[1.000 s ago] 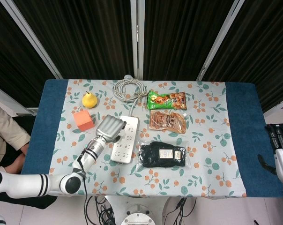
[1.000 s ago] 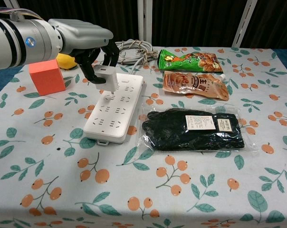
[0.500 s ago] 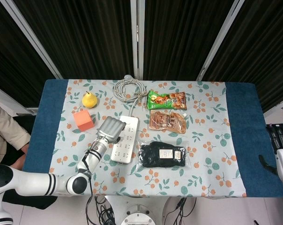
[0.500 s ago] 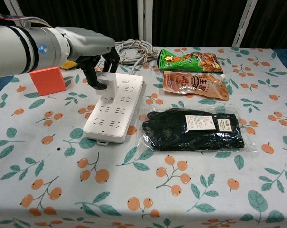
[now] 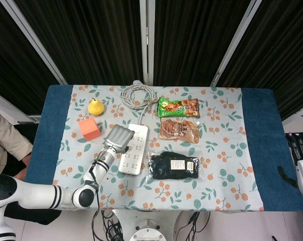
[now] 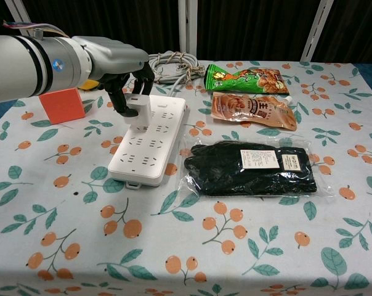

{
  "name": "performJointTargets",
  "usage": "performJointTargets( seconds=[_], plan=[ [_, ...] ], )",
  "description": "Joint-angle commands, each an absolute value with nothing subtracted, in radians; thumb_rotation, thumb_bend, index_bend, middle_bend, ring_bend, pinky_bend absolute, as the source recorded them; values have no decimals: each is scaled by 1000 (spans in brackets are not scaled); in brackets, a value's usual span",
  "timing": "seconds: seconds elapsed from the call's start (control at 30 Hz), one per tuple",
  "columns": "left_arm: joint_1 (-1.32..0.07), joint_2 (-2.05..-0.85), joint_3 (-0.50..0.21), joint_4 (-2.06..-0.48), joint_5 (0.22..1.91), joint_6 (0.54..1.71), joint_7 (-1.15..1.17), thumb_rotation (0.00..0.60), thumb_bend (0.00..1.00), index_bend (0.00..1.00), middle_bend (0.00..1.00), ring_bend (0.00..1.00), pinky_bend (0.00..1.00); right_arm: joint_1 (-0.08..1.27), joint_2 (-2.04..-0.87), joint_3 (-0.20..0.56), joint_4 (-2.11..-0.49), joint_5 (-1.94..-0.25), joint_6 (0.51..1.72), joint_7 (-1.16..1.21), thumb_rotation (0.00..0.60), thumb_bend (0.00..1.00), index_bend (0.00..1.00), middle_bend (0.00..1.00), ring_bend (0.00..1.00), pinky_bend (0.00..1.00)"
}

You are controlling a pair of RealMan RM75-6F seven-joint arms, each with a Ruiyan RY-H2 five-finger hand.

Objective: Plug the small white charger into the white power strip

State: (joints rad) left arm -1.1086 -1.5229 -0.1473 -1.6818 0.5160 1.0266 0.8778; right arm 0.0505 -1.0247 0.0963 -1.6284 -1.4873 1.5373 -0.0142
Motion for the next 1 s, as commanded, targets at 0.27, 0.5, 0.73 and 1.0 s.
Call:
performJointTargets(
  seconds=[0.27, 0.5, 0.73, 1.0],
  plan=[
    [-1125, -1543, -131, -1651, 498, 1013, 880, 600, 489, 718, 785, 664, 697, 51, -1028, 97, -1622, -1485, 1535, -9, 600, 232, 0, 56, 0, 0],
    [-1139, -1556, -129, -1624, 477, 1001, 880, 600, 493, 721, 791, 672, 700, 49, -1029, 98, -1616, -1482, 1536, -4, 600, 232, 0, 56, 0, 0],
    [-1146, -1564, -120, -1611, 468, 990, 875, 600, 505, 745, 818, 695, 703, 46, -1030, 98, -1613, -1481, 1539, -1, 600, 231, 0, 57, 0, 0],
    [-1150, -1578, -111, -1601, 471, 986, 868, 600, 512, 769, 843, 715, 706, 42, -1032, 98, -1608, -1481, 1544, 3, 600, 231, 0, 60, 0, 0]
  ],
)
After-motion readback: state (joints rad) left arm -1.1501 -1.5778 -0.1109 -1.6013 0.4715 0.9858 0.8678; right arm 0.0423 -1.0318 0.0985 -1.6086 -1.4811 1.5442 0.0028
